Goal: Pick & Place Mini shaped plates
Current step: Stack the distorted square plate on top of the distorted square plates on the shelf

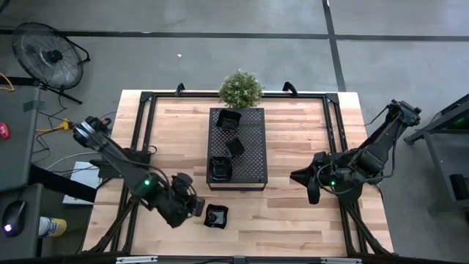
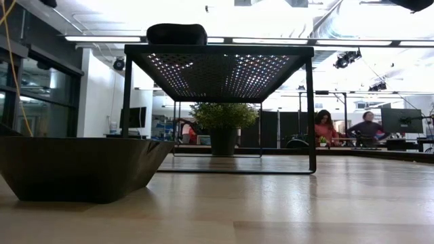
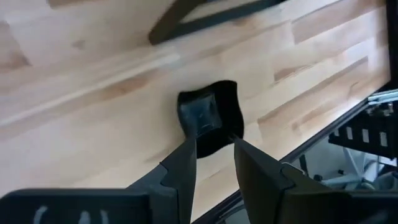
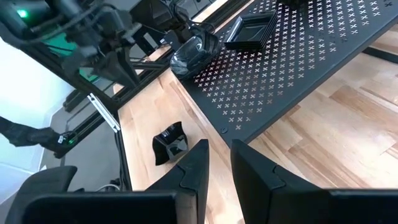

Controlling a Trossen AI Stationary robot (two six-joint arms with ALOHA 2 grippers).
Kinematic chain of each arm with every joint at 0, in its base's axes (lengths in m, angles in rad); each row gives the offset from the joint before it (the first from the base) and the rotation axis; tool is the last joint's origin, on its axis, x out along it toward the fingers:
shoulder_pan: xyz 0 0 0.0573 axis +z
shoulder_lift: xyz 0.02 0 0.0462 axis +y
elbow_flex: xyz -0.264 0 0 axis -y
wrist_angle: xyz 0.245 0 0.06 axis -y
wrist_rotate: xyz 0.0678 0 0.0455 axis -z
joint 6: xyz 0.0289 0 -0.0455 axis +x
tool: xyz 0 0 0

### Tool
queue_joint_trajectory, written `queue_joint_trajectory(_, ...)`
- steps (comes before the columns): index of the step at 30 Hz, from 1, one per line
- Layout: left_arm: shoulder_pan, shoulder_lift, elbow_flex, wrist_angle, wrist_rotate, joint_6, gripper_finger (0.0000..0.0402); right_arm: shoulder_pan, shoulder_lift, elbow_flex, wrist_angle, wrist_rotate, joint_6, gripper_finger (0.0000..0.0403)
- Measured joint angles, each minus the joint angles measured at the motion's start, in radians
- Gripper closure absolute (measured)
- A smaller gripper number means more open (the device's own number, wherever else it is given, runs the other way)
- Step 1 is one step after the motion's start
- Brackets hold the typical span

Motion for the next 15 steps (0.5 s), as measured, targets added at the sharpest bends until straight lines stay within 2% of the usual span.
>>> queue_joint_trajectory(6, 0.007, 0.112, 0.0, 0.092, 0.03, -0.016, 0.0295, 0.0, 0.0, 0.0, 0.0, -0.024, -0.002, 0.0341)
queue_joint_trajectory(15, 0.009, 0.262, 0.0, 0.128, 0.102, -0.043, 0.0295, 0.0, 0.0, 0.0, -0.001, -0.037, -0.002, 0.0341)
